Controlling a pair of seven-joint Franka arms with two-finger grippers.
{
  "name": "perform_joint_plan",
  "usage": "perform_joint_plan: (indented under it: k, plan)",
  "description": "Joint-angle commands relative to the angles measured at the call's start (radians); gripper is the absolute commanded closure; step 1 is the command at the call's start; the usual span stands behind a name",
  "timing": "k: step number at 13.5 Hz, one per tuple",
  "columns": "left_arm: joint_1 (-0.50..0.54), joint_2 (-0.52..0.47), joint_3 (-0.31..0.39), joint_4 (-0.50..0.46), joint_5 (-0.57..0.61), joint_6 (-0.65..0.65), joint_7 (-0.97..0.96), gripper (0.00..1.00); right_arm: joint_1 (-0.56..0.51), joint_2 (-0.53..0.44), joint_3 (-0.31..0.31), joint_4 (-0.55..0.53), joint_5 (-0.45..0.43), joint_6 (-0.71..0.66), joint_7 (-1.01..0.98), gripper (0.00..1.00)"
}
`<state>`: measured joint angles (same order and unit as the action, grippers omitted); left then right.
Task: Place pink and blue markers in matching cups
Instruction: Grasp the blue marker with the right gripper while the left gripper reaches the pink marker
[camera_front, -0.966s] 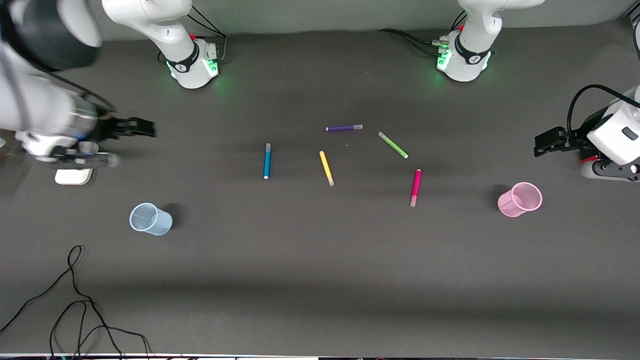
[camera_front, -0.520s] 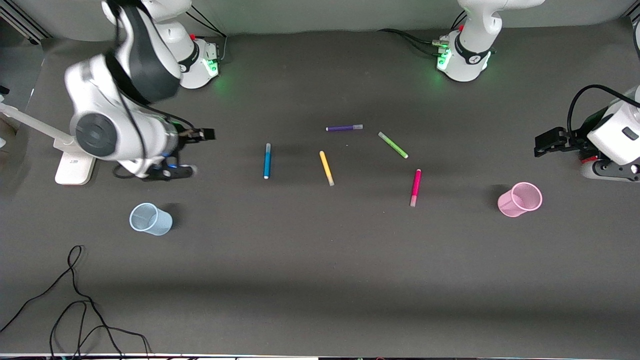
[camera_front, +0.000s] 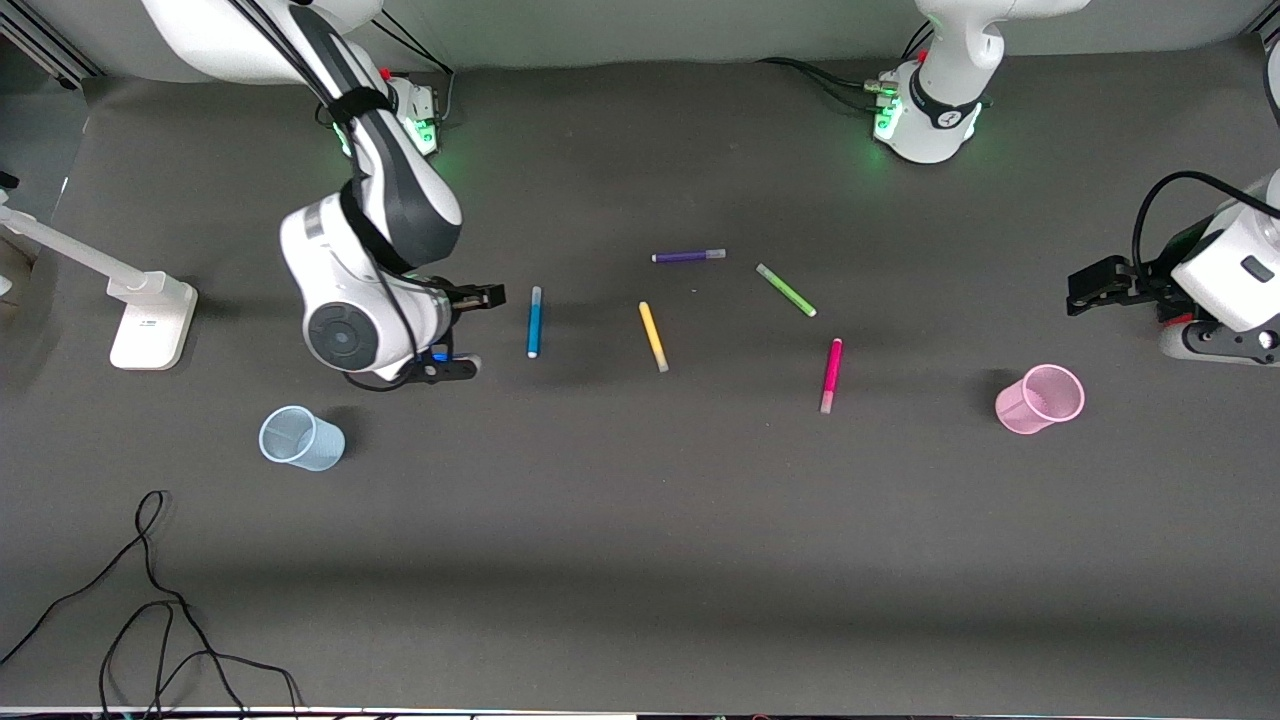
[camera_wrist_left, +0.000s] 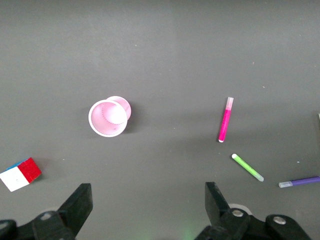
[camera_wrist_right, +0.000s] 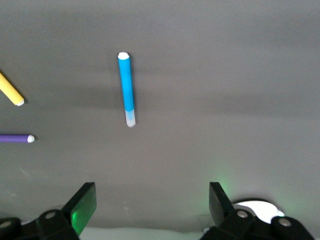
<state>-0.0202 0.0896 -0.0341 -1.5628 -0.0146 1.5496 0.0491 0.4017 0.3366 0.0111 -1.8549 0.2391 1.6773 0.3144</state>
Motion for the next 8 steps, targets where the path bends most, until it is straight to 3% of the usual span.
perform_joint_plan:
  k: [1,4,8]
  plan:
    - [-0.052,-0.005,-0.033,-0.025,-0.002,0.004,-0.046,0.0,0.035,-0.007,-0.008,-0.084,0.06,0.112,0.043,0.0]
    - [-0.137,-0.005,-0.072,-0.074,0.002,0.045,-0.06,0.0,0.058,0.012,-0.008,-0.183,0.098,0.247,0.045,0.0]
    - [-0.245,-0.014,-0.073,-0.216,-0.002,0.168,-0.064,0.0,0.109,0.096,-0.008,-0.198,0.118,0.386,0.078,0.01]
